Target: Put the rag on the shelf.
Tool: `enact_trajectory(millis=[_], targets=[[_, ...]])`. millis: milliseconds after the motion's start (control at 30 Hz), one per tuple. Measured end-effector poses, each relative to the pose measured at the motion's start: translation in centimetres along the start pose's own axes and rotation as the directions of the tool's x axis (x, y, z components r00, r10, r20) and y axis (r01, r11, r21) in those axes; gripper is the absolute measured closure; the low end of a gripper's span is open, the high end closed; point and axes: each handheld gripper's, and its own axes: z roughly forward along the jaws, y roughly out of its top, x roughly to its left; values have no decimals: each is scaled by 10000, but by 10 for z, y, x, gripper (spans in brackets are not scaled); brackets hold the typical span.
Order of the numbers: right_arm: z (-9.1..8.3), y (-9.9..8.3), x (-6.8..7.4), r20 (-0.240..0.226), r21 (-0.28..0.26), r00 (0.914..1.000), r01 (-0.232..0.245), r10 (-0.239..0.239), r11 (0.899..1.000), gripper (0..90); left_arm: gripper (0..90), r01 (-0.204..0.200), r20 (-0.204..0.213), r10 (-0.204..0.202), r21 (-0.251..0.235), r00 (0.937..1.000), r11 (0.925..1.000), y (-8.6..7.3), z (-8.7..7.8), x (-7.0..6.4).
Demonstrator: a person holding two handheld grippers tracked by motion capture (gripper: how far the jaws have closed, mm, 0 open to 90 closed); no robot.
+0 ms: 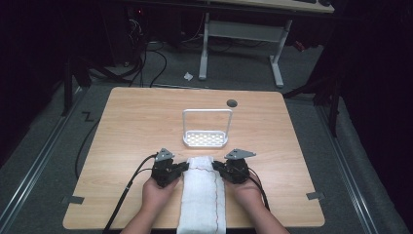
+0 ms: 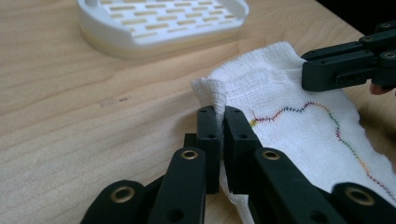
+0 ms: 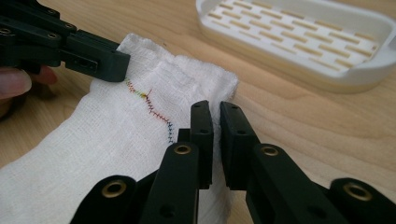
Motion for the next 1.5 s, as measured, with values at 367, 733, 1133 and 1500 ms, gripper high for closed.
enact_trajectory(millis=[367, 733, 1133, 1500], targets=[[-24, 17, 2, 299, -1195, 9995, 129, -94, 9928, 847, 864, -359, -82, 351, -1347, 9994, 9902, 36, -24, -18], [-54, 64, 2, 791, -2260, 9953, 730, -564, 9714, 846, 864, -882, -137, 873, -2188, 9961, 9718, 78, -44, -27], [-85, 110, 8, 1243, -3156, 9865, 1412, -1067, 9383, 846, 865, -1607, -395, 1564, -3283, 9869, 9308, 122, -74, -41], [-109, 141, 13, 1501, -3875, 9807, 1749, -1252, 9051, 846, 865, -2114, -635, 2033, -4057, 9771, 8892, 156, -95, -53]])
